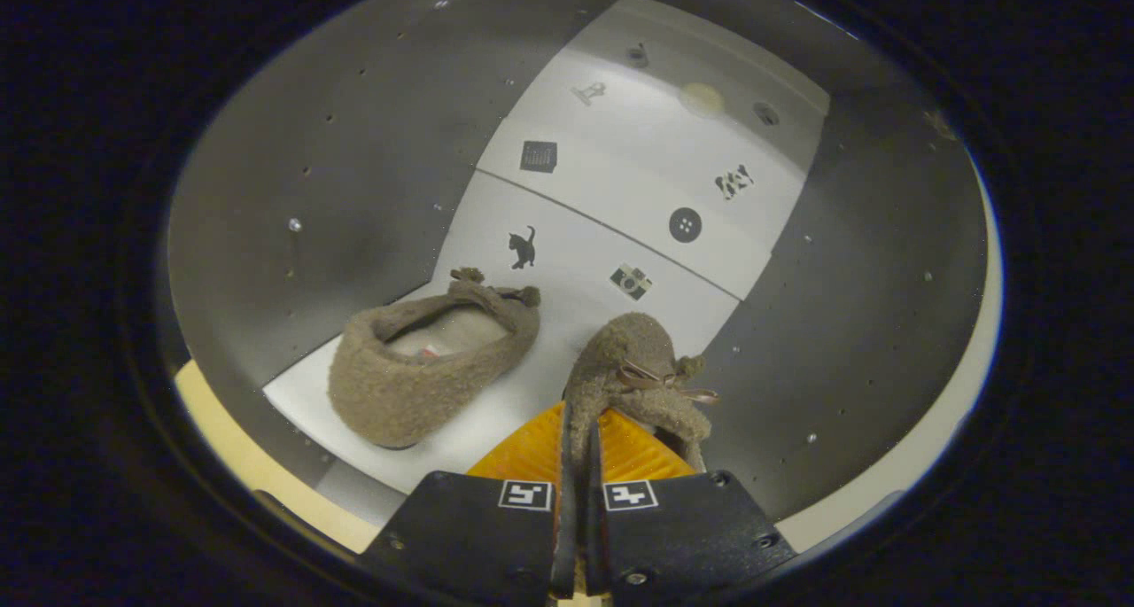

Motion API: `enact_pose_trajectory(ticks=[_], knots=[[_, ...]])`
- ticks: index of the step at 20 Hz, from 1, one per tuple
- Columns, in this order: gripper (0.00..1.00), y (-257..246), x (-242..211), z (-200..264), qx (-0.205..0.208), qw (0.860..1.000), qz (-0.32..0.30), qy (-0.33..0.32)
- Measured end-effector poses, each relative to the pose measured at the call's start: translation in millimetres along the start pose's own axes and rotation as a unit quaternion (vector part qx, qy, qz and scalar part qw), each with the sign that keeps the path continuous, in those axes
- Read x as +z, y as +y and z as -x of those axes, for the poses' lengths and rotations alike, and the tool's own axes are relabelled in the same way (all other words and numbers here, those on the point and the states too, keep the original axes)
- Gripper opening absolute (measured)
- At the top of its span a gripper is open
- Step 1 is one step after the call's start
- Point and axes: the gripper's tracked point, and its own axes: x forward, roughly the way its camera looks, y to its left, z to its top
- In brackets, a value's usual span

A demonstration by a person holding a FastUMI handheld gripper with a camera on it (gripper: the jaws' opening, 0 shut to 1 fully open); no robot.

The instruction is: Open the shoe cabinet door, grab the shoes and put them into the shoe cabinet, then close the shoe cabinet door.

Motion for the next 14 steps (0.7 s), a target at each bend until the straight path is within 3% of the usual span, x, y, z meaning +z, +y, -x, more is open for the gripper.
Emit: enact_pose_trajectory(ticks=[4,8,14], knots=[[0.08,-5.7,7.7,-28.6,-0.019,1.000,0.013,-0.011],[0.10,-5.3,8.5,-40.3,-0.024,0.999,-0.014,-0.039],[0.49,-20.7,17.1,-29.3,-0.031,0.994,-0.078,-0.073]])
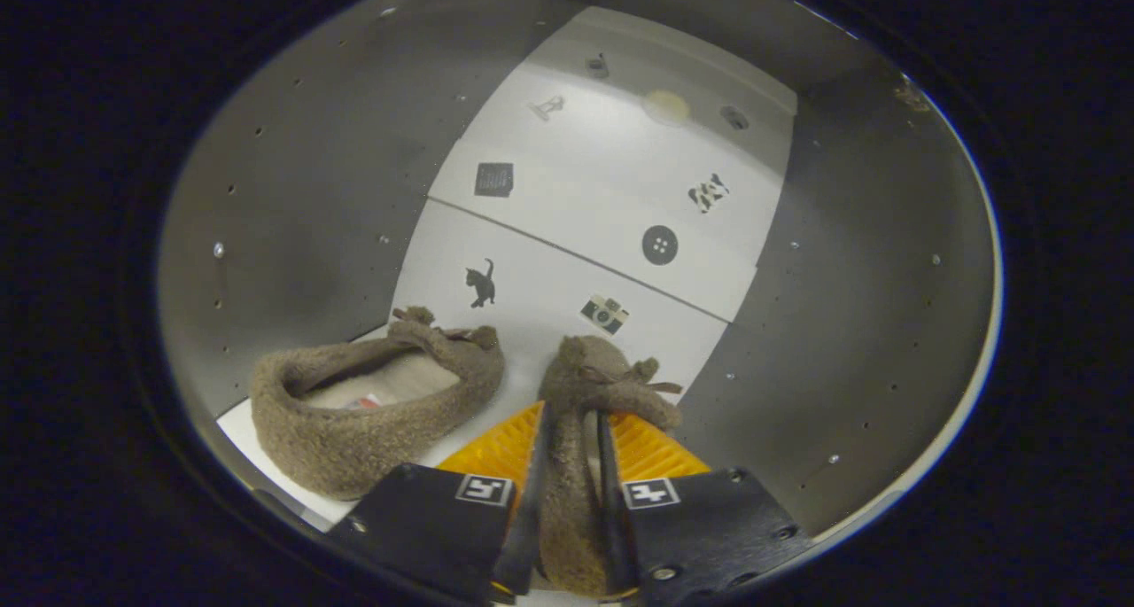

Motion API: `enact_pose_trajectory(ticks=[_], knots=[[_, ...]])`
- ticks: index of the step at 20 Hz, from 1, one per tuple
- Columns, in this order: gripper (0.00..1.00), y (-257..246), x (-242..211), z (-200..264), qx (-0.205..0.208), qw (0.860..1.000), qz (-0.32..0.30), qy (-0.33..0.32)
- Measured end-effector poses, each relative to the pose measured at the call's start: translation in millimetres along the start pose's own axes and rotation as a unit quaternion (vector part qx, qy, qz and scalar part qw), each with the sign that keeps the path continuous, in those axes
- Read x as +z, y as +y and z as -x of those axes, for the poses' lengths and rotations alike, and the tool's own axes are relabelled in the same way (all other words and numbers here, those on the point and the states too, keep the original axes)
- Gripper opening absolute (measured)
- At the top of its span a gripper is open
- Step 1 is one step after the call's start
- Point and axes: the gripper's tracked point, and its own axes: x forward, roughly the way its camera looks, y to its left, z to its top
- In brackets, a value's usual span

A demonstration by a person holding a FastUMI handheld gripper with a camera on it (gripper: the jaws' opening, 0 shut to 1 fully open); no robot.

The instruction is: Open the shoe cabinet door, grab the shoes and put them into the shoe cabinet, then close the shoe cabinet door.

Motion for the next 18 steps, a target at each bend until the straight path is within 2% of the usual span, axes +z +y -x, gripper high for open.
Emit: enact_pose_trajectory(ticks=[3,8,11,13,18], knots=[[0.68,-14.4,11.1,16.5,-0.012,0.998,-0.051,-0.018],[1.00,-11.3,32.2,76.1,0.022,0.992,-0.124,-0.012],[1.00,-14.2,55.7,136.7,0.020,0.983,-0.181,-0.019],[1.00,-20.3,70.5,182.9,0.009,0.982,-0.189,-0.025],[1.00,-23.3,111.6,308.1,0.037,0.978,-0.196,-0.053]])
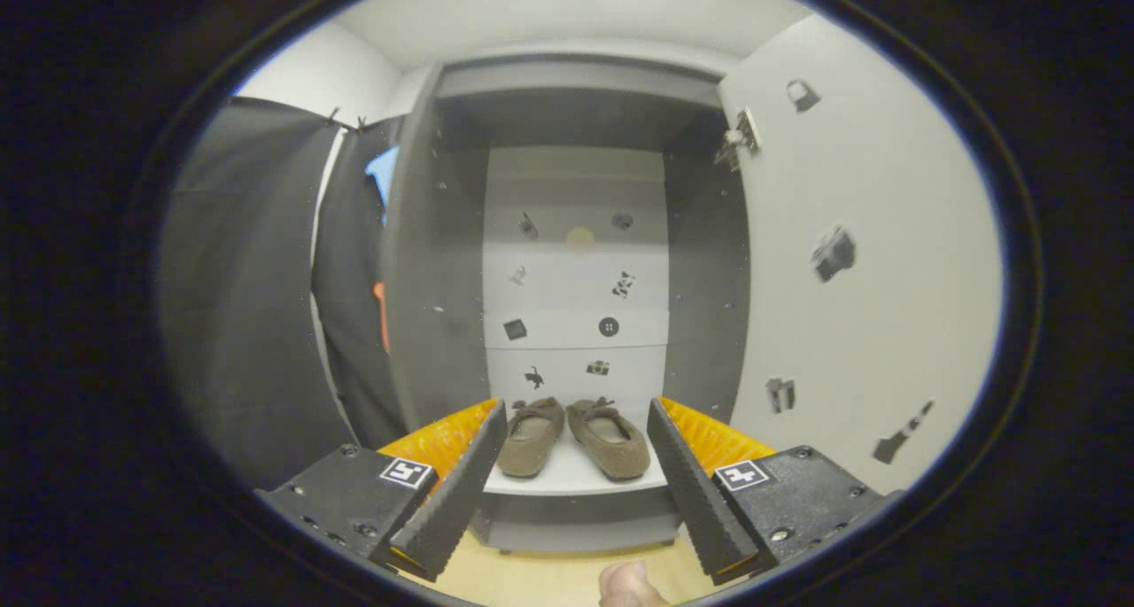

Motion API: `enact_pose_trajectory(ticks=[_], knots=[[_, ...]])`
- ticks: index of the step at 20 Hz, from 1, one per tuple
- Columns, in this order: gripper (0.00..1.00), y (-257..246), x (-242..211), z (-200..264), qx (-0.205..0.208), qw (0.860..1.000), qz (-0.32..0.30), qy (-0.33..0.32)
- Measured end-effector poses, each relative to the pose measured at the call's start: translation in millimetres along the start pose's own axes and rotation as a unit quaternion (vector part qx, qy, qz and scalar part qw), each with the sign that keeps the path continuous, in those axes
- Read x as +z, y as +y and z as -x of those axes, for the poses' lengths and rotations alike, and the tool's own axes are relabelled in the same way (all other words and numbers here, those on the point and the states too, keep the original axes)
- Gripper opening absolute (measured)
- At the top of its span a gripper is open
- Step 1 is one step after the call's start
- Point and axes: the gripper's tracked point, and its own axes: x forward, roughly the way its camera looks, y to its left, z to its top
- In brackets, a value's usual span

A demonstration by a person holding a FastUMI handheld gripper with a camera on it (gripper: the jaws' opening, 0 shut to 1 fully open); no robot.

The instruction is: Open the shoe cabinet door, grab the shoes and put them into the shoe cabinet, then close the shoe cabinet door.

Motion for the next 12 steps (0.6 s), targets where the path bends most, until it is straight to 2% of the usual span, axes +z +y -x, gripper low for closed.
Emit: enact_pose_trajectory(ticks=[2,5,8,12], knots=[[1.00,-4.1,16.1,48.2,-0.002,1.000,0.002,-0.007],[1.00,-0.5,44.8,118.2,0.028,0.999,-0.020,-0.037],[1.00,-20.7,69.0,182.9,0.029,0.998,-0.012,-0.062],[1.00,-43.9,71.5,249.7,0.040,0.997,0.002,-0.064]])
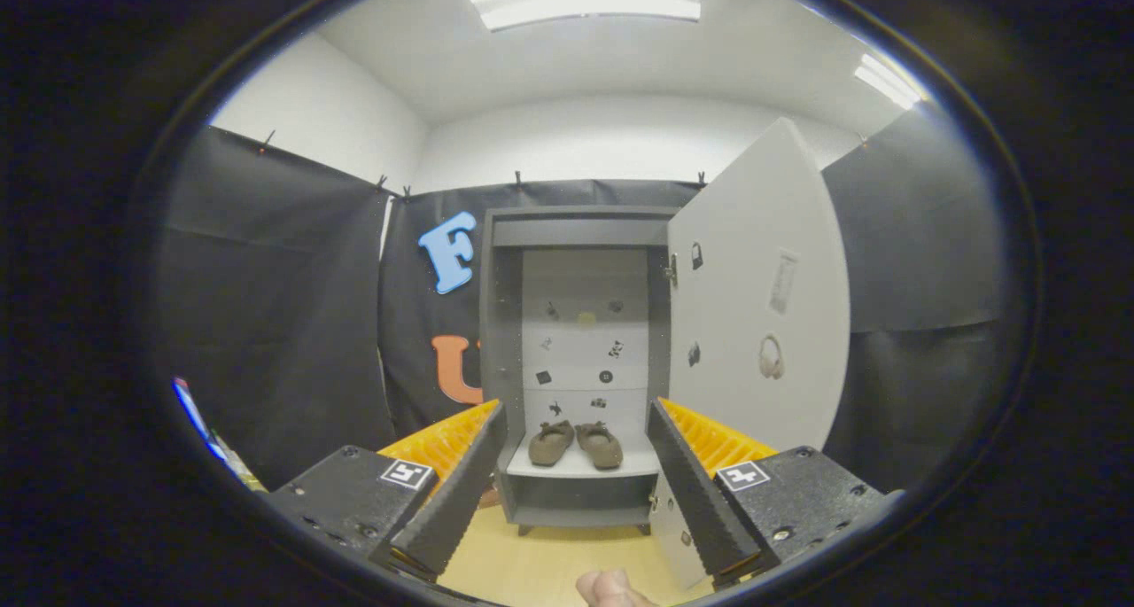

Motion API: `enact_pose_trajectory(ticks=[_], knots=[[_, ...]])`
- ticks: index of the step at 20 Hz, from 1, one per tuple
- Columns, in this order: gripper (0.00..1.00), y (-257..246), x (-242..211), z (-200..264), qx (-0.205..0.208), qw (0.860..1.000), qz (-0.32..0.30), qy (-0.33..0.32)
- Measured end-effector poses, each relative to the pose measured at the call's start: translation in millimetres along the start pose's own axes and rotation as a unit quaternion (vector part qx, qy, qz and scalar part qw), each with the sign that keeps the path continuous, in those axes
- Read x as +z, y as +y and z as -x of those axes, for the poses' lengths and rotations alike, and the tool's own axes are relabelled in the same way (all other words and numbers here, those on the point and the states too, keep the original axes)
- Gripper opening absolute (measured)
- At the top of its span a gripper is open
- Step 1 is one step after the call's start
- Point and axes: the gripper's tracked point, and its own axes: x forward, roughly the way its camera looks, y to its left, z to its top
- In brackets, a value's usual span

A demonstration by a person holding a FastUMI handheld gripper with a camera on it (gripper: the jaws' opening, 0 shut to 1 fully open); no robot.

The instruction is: Open the shoe cabinet door, grab the shoes and put them into the shoe cabinet, then close the shoe cabinet door.

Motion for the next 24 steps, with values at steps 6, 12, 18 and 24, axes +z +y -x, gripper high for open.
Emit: enact_pose_trajectory(ticks=[6,12,18,24], knots=[[1.00,-62.0,-4.8,77.4,-0.021,1.000,0.020,-0.010],[1.00,-149.4,-17.0,110.8,-0.054,0.998,0.019,-0.041],[1.00,-239.0,-34.6,84.8,-0.086,0.994,0.054,-0.033],[1.00,-307.6,-62.0,32.1,-0.106,0.992,0.071,-0.004]])
